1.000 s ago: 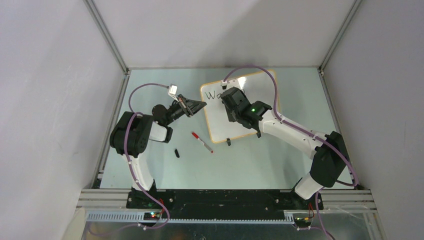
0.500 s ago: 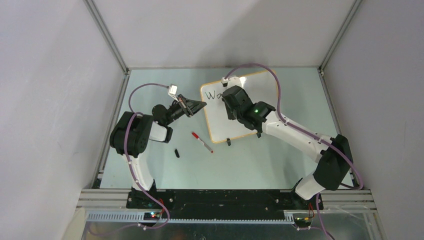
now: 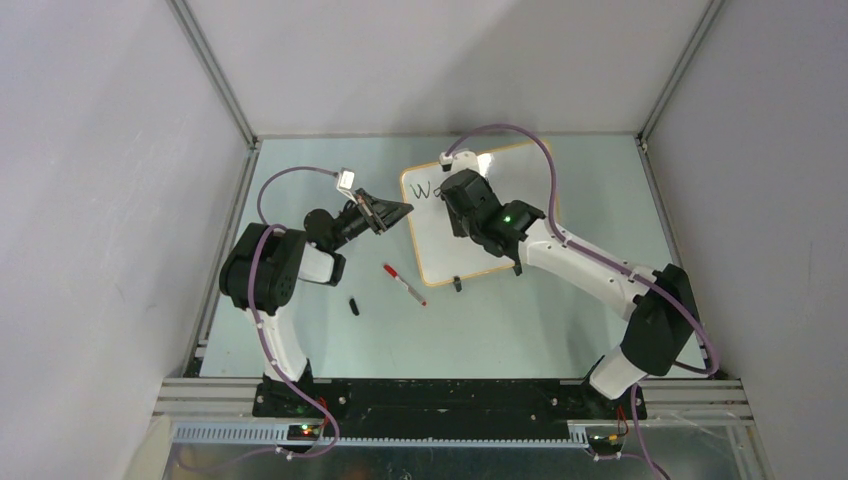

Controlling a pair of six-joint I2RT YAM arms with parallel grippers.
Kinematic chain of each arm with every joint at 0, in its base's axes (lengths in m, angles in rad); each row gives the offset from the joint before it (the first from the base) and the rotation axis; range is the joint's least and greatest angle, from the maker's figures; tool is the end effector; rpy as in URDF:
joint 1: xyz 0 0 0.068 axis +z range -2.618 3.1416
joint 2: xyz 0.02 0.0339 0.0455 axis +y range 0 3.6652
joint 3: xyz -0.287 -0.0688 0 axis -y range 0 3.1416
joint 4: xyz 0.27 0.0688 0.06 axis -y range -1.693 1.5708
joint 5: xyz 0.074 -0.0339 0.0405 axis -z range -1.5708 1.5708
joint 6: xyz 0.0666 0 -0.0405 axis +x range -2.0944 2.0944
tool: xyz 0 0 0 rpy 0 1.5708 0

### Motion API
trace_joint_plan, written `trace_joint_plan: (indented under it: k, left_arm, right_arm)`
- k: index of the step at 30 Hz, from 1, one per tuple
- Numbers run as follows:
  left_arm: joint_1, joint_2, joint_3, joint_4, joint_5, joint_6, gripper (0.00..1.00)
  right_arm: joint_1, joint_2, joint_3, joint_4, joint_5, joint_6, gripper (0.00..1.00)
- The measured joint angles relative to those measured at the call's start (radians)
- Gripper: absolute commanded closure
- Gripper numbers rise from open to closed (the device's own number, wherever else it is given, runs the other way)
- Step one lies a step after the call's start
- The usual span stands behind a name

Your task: Write a sentence on the whiteboard

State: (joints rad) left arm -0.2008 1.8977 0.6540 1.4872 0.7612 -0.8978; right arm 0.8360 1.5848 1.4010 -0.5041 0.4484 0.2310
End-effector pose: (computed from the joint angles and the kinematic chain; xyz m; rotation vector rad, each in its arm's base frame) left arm 0.3577 -0.1197 0.1784 0.1925 1.5388 -1.3928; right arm 0.2923 0.2804 0.3250 -0.4230 2.1401 0.0954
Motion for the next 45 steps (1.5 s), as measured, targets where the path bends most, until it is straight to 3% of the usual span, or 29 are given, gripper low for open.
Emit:
trace_joint_plan:
  k: [45]
  left_arm:
    - [0.000,0.000,-0.003,0.000,-0.007,0.000,1.00]
  right_arm:
    - [-0.010,0.038,0.030,-0.027,0.069,0.001,1.00]
